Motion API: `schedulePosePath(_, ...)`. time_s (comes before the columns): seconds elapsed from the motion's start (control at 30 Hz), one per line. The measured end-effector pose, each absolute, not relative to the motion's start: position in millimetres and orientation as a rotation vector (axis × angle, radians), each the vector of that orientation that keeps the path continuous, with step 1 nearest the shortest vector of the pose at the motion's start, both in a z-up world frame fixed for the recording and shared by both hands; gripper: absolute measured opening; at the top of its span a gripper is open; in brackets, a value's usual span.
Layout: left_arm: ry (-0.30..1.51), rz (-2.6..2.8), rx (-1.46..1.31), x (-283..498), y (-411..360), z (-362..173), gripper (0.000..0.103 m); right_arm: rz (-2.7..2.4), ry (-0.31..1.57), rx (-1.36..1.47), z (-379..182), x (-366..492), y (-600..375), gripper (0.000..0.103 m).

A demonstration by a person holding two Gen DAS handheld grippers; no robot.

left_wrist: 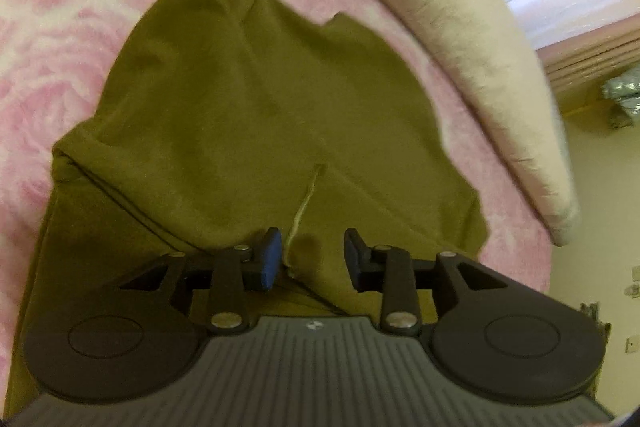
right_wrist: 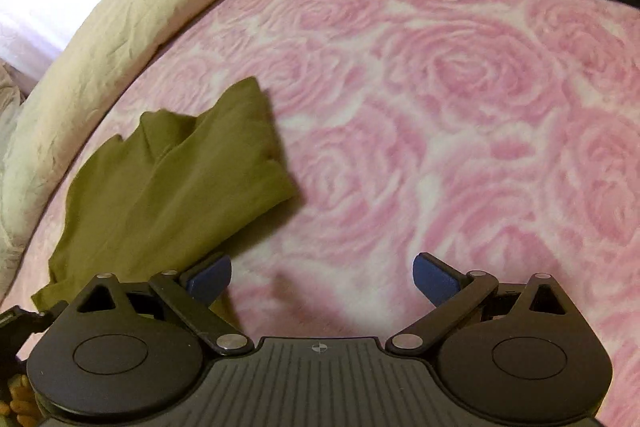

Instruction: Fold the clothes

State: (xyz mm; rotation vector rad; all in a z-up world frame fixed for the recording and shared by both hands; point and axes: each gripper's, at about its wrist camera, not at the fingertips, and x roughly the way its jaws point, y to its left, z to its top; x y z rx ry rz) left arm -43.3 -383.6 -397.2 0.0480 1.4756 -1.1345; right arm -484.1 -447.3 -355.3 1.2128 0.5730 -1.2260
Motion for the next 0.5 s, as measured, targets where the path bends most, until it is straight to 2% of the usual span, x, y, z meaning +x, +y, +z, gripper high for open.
schedulePosePath(0.13,1.504,-1.146,0.088,-52.4,-388.3,-404.4,0.024,-1.234,0.586,1.212,-361.4,-485.8,-454.1,0.1)
schedulePosePath(0.2,1.488,-1.175,0.071,-54.0,-389.6,-399.2,0.005,-1.241,0.588,1.215,-368.2,-484.4,-458.1,0.1)
schedulePosePath(0.23,1.48,-1.189,0.059,-54.5,-390.1,-396.4,0.002,-1.245,0.589,1.215,-371.3,-483.3,-459.5,0.1)
schedulePosePath(0.33,1.455,-1.234,0.023,-56.1,-391.8,-387.8,0.001,-1.25,0.59,1.191,-371.2,-478.9,-461.3,0.1)
schedulePosePath(0.5,1.143,-1.383,-0.1,-41.1,-370.5,-320.5,0.001,-1.217,0.652,1.031,-361.1,-460.9,-461.1,0.1)
